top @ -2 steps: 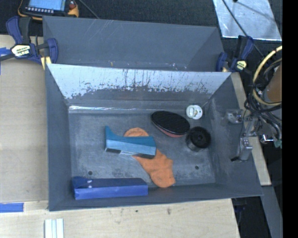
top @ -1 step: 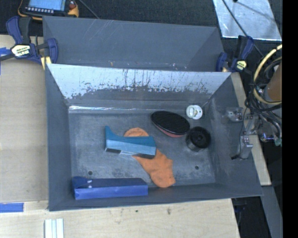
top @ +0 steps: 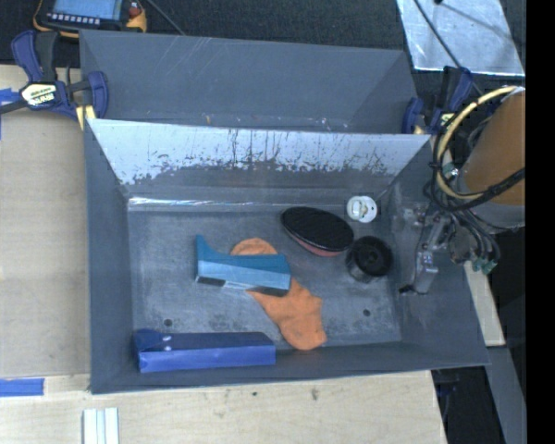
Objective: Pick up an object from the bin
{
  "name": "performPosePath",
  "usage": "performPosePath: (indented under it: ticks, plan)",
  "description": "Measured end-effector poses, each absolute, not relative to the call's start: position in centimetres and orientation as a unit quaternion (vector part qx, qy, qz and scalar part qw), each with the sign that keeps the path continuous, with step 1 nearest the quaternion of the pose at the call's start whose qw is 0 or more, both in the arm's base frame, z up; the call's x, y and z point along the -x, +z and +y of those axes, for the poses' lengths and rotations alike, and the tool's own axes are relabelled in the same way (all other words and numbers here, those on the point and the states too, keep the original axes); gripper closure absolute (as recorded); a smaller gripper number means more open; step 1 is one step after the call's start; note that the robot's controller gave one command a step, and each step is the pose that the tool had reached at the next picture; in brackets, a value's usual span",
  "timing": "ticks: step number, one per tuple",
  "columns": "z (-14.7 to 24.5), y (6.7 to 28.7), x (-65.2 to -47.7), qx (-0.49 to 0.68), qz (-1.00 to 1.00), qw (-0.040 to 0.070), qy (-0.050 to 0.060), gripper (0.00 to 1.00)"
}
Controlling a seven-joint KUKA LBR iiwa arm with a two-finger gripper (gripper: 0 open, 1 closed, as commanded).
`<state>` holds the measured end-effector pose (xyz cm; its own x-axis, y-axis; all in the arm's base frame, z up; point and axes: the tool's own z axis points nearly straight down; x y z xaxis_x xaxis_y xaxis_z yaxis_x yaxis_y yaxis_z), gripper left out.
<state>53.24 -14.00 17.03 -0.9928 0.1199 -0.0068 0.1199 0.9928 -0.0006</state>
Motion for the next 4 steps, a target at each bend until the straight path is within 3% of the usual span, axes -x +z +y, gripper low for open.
performPosePath:
  ticks: [1, 2, 3, 4]
  plan:
    - [-13.8, 8.5, -59.6, -0.056, 0.998, 0.005, -0.001, 0.0]
    - [-12.9, 6.6, -60.3, -0.149, 0.989, 0.005, -0.002, 0.0]
    - [-13.1, 10.4, -59.5, -0.199, 0.98, 0.004, 0.0, 0.0]
    - [-13.0, 8.0, -60.7, -0.148, 0.989, 0.001, 0.0, 1.0]
